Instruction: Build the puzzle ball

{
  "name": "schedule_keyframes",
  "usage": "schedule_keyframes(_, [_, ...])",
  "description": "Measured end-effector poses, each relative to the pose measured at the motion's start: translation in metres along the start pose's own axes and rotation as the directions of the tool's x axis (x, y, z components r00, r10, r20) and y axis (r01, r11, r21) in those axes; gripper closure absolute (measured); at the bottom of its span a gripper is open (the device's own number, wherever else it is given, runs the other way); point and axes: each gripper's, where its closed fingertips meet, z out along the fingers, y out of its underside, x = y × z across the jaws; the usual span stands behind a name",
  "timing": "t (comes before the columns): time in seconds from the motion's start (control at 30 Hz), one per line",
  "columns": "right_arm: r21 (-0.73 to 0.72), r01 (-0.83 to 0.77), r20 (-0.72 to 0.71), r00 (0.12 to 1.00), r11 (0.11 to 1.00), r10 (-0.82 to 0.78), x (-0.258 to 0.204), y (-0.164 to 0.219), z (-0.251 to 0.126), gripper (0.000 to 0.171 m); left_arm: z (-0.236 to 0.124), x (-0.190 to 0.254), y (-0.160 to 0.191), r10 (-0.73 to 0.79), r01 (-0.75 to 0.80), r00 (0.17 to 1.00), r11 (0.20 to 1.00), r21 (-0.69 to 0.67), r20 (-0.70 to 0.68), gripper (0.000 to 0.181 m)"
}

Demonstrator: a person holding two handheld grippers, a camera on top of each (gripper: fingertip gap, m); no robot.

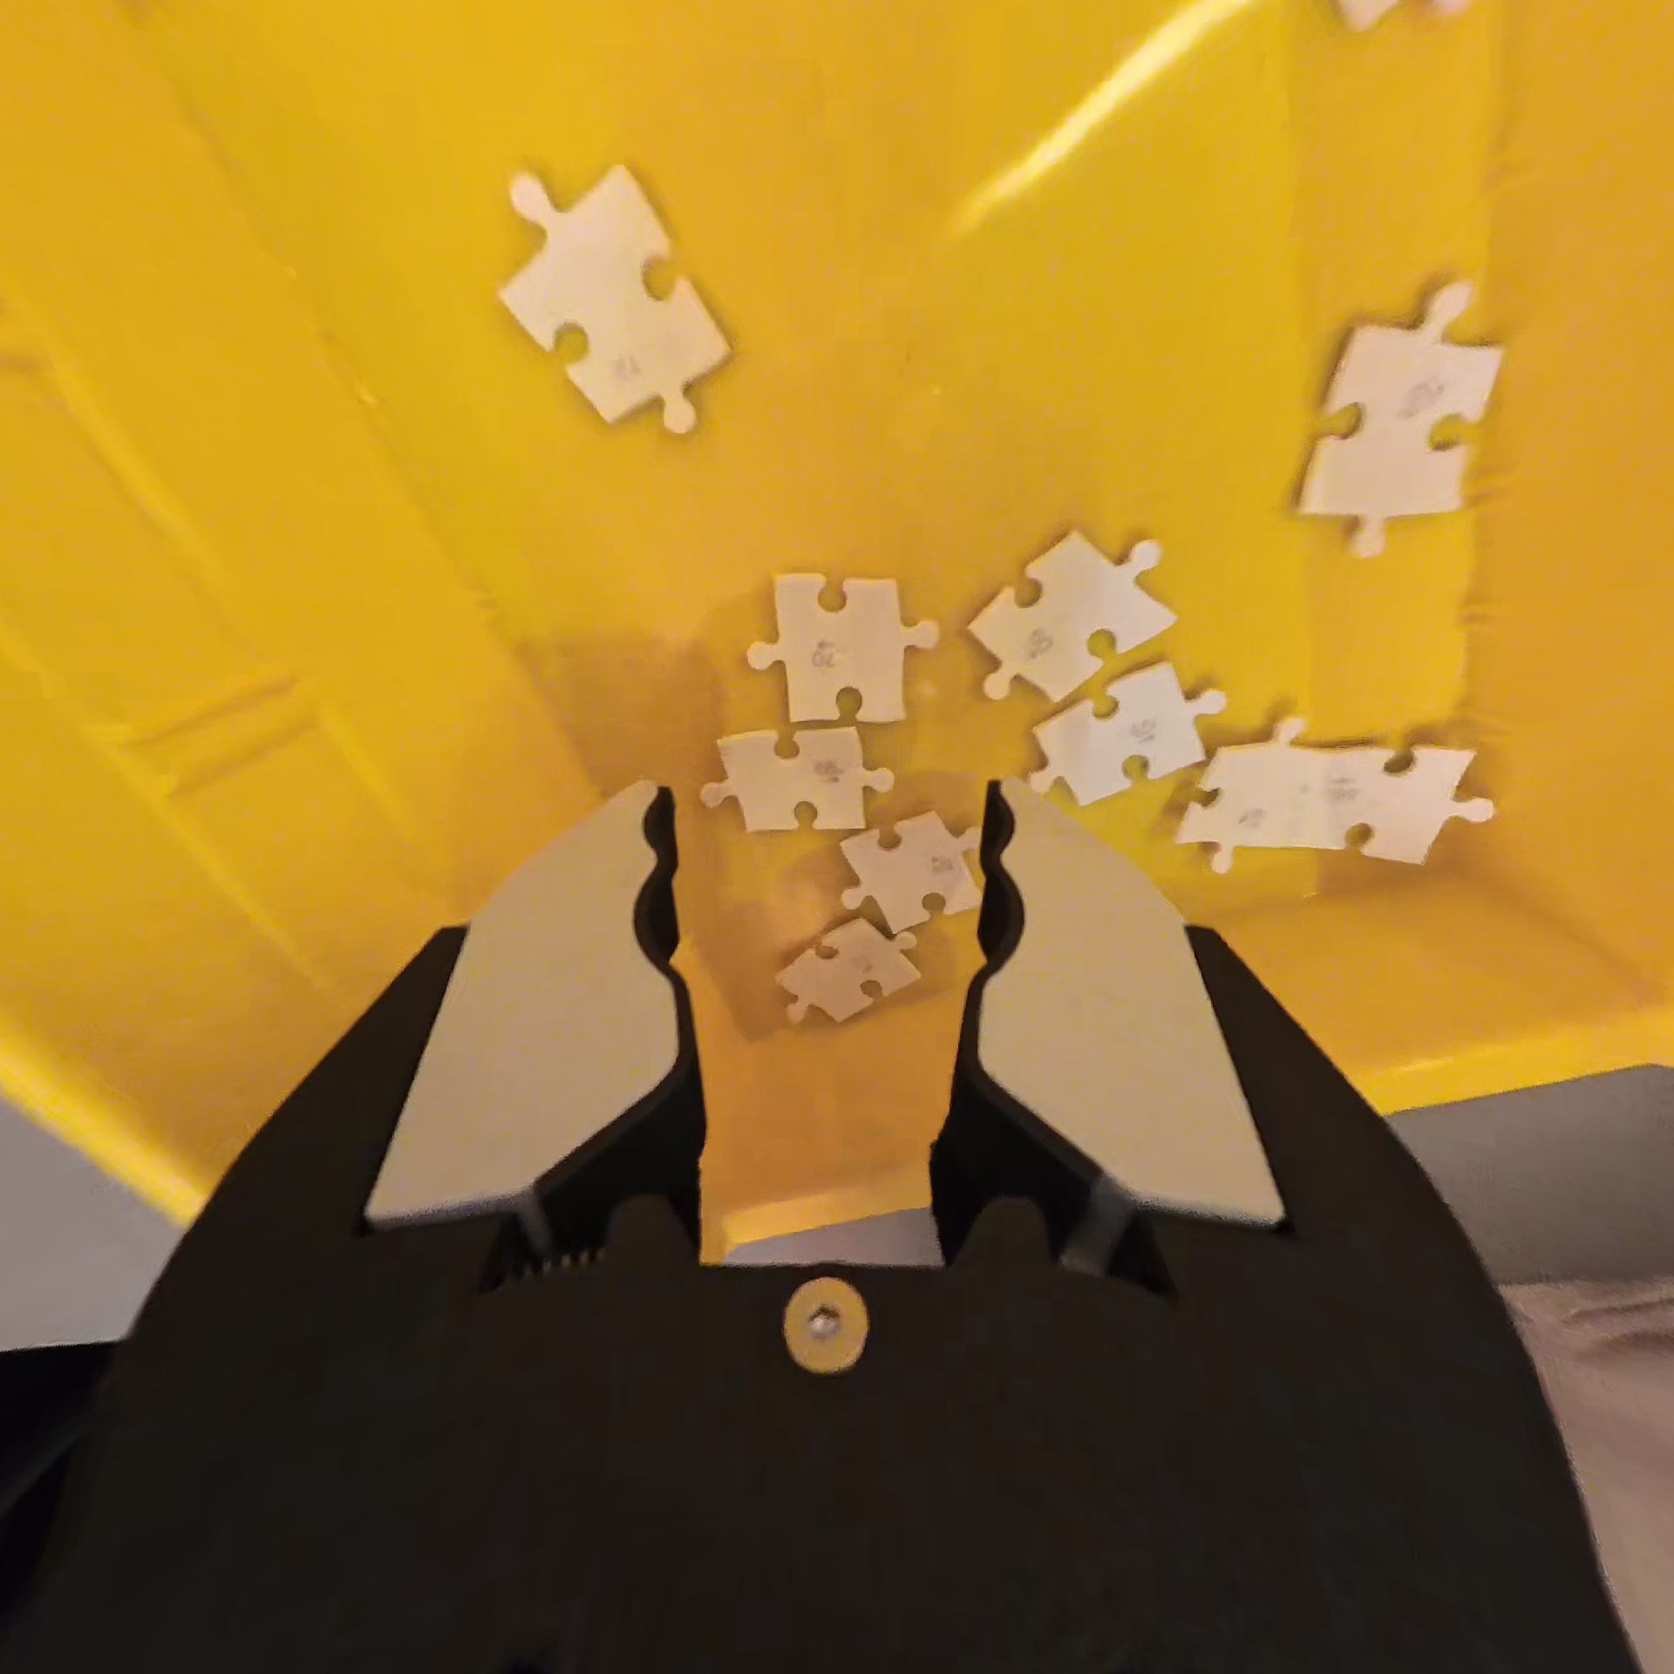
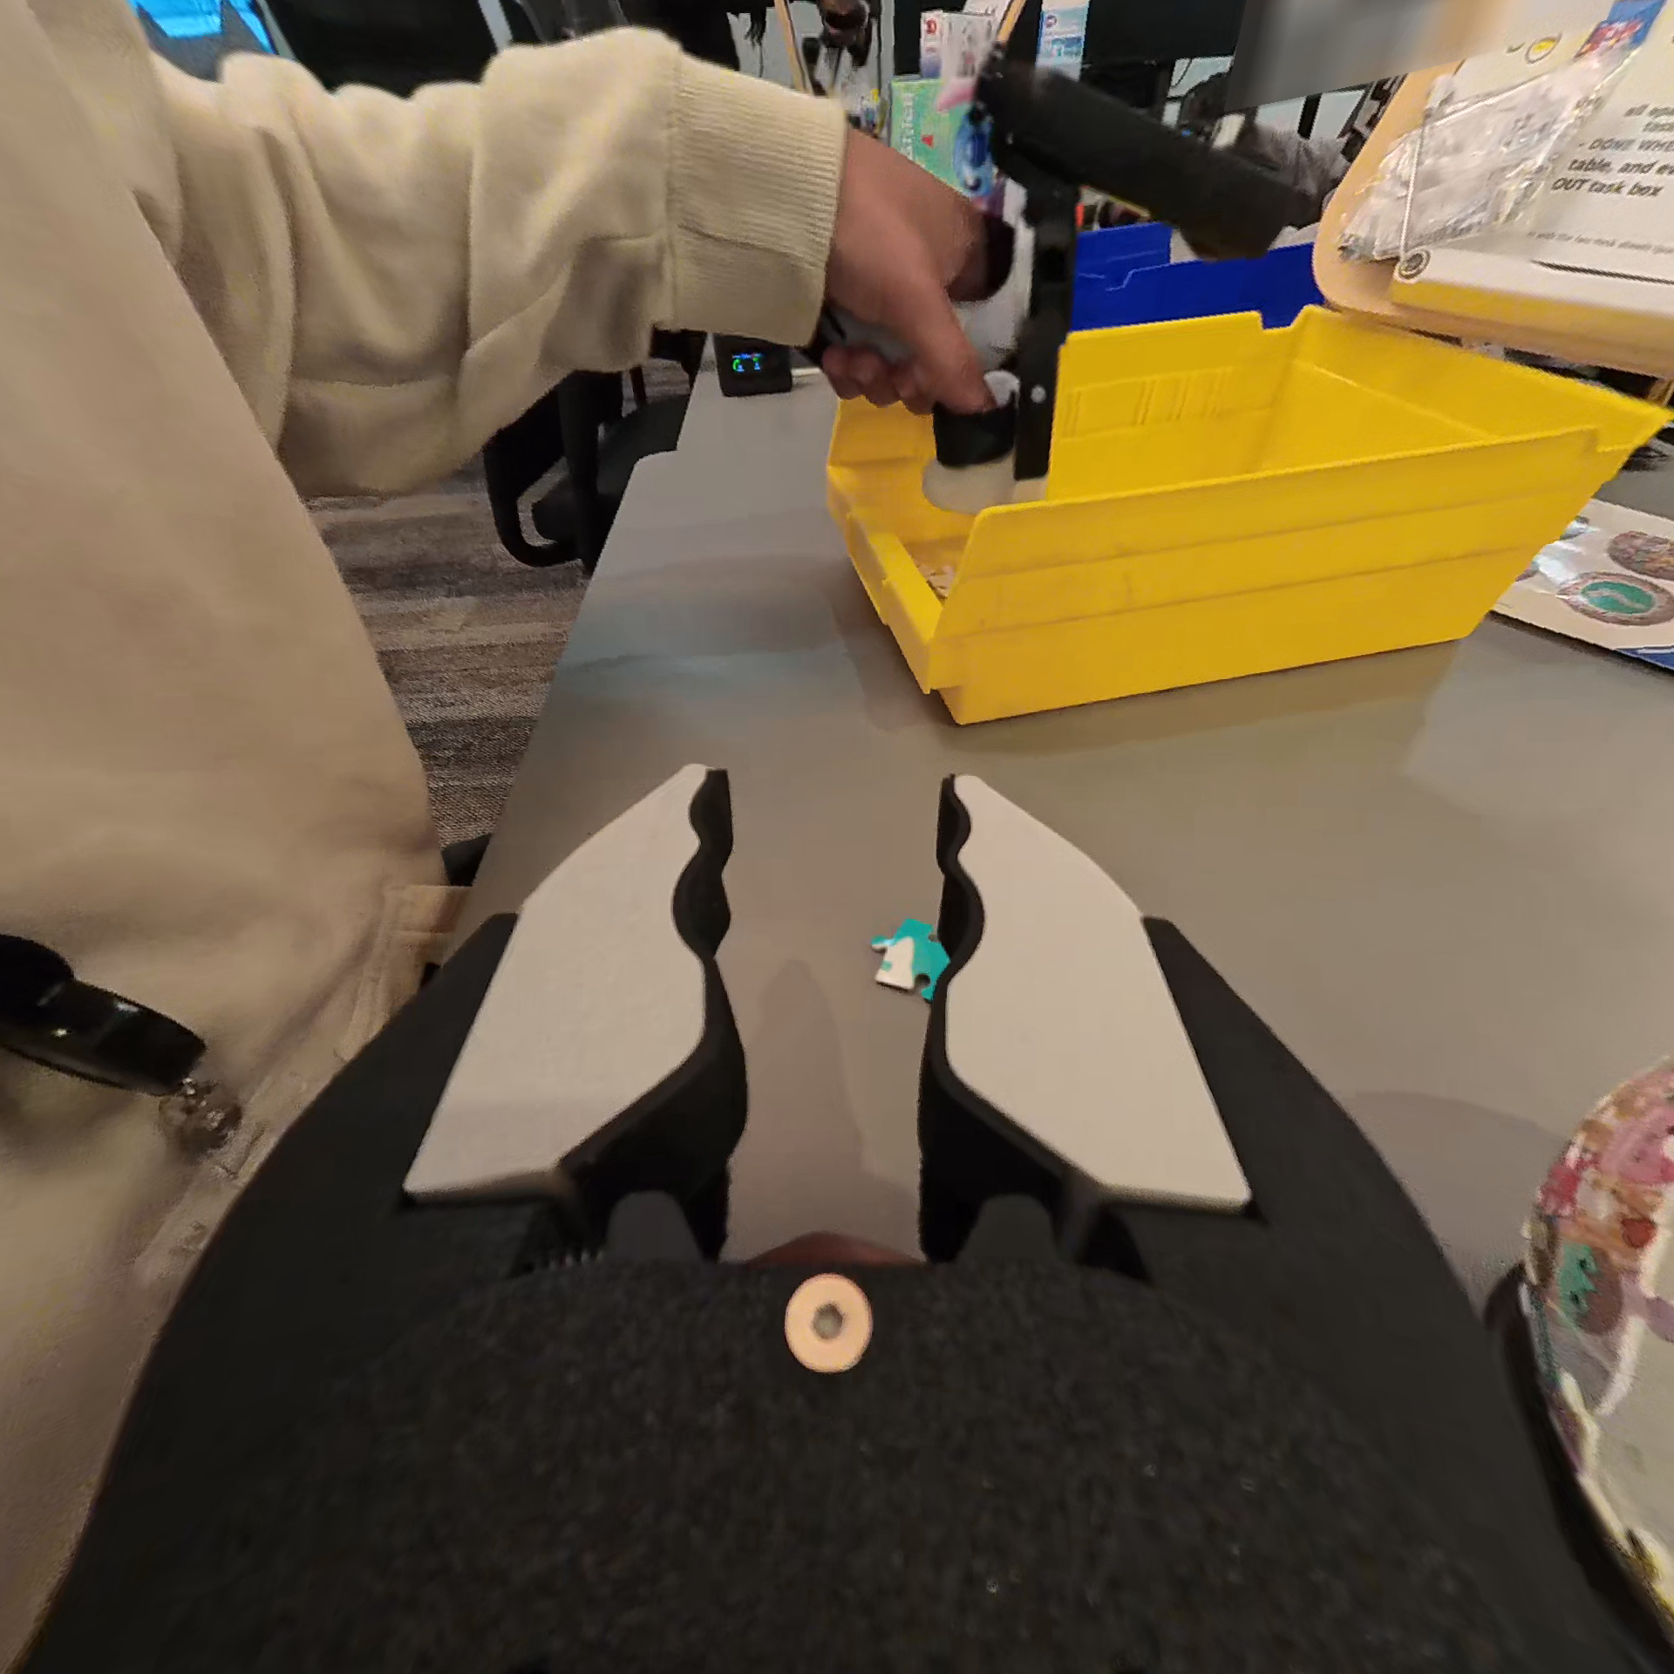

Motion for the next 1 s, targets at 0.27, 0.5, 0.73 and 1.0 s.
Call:
schedule_keyframes(0.27, [0.006, -0.015, -0.014, 1.0, 1.0, 0.015, 0.007, 0.0, -0.005, 0.128, 0.015, -0.003, 0.003, -0.025, 0.025, 1.0, 0.996, -0.083, 0.001, 0.114])
schedule_keyframes(0.5, [0.008, -0.006, -0.019, 1.0, 1.0, 0.006, 0.009, -0.001, -0.007, 0.129, 0.014, 0.002, 0.004, -0.06, 0.06, 0.998, 0.998, -0.009, -0.013, 0.126])
schedule_keyframes(0.73, [-0.002, 0.015, -0.02, 1.0, 1.0, -0.015, 0.005, -0.002, -0.006, 0.13, 0.01, 0.012, 0.014, -0.016, 0.013, 1.0, 0.983, 0.182, 0.019, 0.143])
schedule_keyframes(1.0, [-0.068, 0.07, -0.067, 0.995, 0.995, -0.075, 0.013, 0.006, -0.007, 0.132, -0.092, 0.078, 0.022, 0.053, -0.053, 0.998, 0.861, 0.506, 0.016, 0.142])
